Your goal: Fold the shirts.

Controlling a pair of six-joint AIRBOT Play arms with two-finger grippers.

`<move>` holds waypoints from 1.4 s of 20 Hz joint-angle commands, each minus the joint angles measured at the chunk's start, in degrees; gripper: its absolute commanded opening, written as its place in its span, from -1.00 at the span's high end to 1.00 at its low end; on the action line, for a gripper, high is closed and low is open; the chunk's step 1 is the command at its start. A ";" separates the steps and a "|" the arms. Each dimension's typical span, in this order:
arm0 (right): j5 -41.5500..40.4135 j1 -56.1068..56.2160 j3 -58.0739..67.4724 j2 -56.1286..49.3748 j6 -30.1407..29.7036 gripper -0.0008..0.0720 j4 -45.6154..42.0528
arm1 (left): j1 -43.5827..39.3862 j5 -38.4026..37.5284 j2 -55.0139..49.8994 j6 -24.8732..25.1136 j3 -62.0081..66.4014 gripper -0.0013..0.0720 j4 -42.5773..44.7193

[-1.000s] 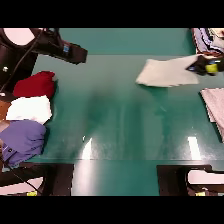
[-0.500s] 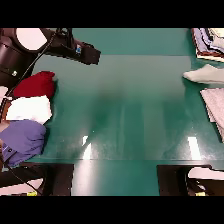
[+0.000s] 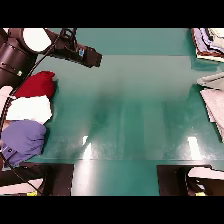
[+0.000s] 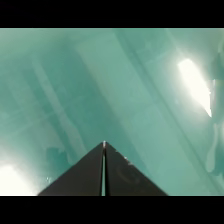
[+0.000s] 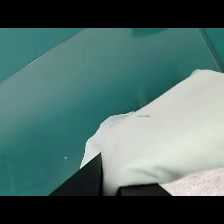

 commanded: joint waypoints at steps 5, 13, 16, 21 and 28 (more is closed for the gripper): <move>2.80 -5.05 -10.88 8.57 -0.11 0.93 -8.31 | -0.02 -0.76 -0.07 0.20 -0.02 0.89 0.09; 7.56 -15.41 -28.81 15.50 2.62 -0.67 -23.76 | -0.02 -0.81 -0.07 0.63 -0.02 0.89 0.11; 6.75 -16.13 -30.73 16.92 4.15 -0.55 -22.91 | -0.02 -0.79 -0.07 0.61 -0.02 0.89 0.09; 5.92 -4.15 -27.52 17.11 4.13 -0.48 -5.42 | -0.02 -0.92 -0.04 0.57 0.00 0.89 -0.02; 2.64 26.64 -23.80 17.07 -0.87 0.86 -1.60 | -0.02 2.86 -0.04 0.57 0.00 0.89 -0.02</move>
